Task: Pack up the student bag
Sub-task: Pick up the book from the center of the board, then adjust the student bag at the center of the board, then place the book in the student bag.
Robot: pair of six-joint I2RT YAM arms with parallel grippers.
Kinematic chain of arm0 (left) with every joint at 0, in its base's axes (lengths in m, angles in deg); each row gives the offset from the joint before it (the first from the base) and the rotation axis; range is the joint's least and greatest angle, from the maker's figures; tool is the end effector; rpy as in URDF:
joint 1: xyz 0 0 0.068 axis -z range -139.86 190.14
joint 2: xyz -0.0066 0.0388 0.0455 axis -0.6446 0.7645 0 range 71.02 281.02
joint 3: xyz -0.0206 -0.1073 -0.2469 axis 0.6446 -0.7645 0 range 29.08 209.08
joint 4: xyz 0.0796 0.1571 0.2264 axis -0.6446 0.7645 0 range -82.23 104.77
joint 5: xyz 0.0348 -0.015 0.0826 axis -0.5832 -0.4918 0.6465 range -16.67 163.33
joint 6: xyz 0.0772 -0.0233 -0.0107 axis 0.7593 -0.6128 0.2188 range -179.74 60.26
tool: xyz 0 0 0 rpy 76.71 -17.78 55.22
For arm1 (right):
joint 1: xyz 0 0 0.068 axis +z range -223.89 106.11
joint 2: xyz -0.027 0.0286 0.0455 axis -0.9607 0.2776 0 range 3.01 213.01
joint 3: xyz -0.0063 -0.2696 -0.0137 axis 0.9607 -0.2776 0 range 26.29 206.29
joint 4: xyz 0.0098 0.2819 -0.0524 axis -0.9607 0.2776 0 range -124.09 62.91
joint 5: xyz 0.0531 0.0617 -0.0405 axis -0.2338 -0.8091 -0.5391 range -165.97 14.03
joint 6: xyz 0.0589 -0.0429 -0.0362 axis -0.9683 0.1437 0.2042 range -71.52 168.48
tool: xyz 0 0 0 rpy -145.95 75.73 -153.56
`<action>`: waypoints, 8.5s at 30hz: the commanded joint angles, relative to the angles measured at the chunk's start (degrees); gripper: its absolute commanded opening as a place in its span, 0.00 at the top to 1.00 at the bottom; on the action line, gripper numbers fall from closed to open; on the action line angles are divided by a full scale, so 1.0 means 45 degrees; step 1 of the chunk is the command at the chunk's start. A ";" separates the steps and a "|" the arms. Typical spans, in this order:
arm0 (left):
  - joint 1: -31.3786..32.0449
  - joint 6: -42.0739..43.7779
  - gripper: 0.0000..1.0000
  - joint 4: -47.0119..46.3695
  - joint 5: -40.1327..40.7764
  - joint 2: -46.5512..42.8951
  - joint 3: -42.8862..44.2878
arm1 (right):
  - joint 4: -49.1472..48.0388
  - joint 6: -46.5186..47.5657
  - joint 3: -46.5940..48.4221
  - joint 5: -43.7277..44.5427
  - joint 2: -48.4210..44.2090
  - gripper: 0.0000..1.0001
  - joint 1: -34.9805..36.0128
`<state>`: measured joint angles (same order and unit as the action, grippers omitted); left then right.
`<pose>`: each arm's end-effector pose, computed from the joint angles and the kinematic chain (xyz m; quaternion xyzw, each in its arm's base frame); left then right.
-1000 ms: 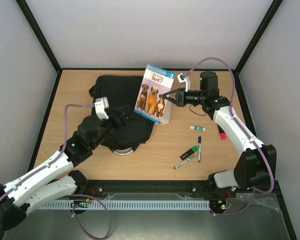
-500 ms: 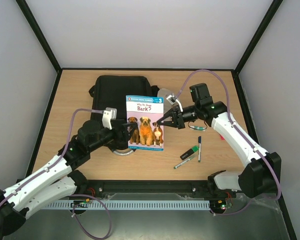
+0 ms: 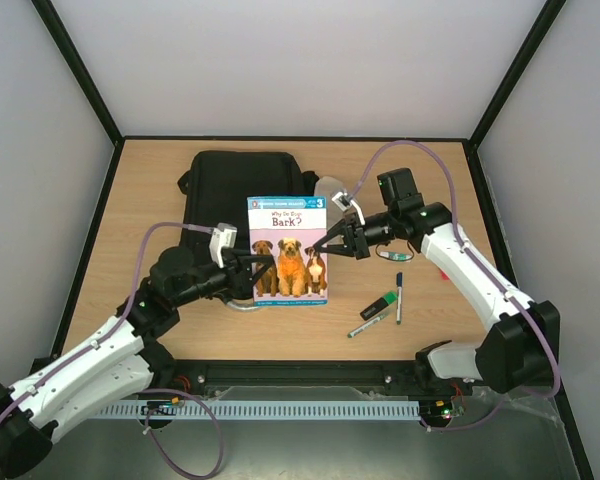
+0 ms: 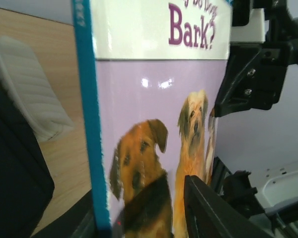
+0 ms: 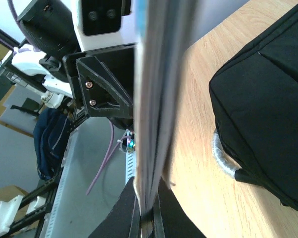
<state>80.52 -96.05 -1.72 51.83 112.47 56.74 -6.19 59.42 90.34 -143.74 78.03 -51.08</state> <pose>0.1676 -0.1763 0.2694 0.1524 0.7153 -0.5218 0.4392 0.2599 0.1802 0.3097 -0.4476 0.6469 0.5373 0.3043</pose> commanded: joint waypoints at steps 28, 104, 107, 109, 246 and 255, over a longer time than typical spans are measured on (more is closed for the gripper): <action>-0.0223 -0.2757 0.98 -0.4337 0.0080 -0.1023 -0.1843 | -0.3384 -0.3856 -0.0905 -0.1034 0.1511 0.32 0.0186; -0.0475 -0.0519 0.21 0.2519 0.5086 0.0264 0.0923 | -0.4062 -0.4002 -0.1546 0.3386 -0.0219 0.99 -0.0848; -0.0728 -0.0545 0.11 0.4187 0.6978 0.0452 0.1372 | -0.4732 -0.2839 -0.2815 0.5189 -0.1449 0.99 -0.0962; -0.1063 -0.0782 0.04 0.5090 0.8266 0.0736 0.1637 | -0.4962 -0.2137 -0.3547 0.5560 -0.2300 0.99 -0.1002; -0.0073 0.5468 0.98 0.7584 0.7096 0.8548 0.8357 | 0.2890 -0.4917 -0.3585 0.0159 -0.2435 0.99 -0.3361; -0.0472 0.5122 0.97 0.6975 0.6058 0.8879 0.8419 | 0.0183 -0.7317 -0.5985 0.0227 -0.2436 0.99 -0.2644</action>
<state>79.40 -71.59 34.84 80.99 152.76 93.50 0.56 32.76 66.01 -140.00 67.63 -65.15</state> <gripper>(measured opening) 0.027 0.022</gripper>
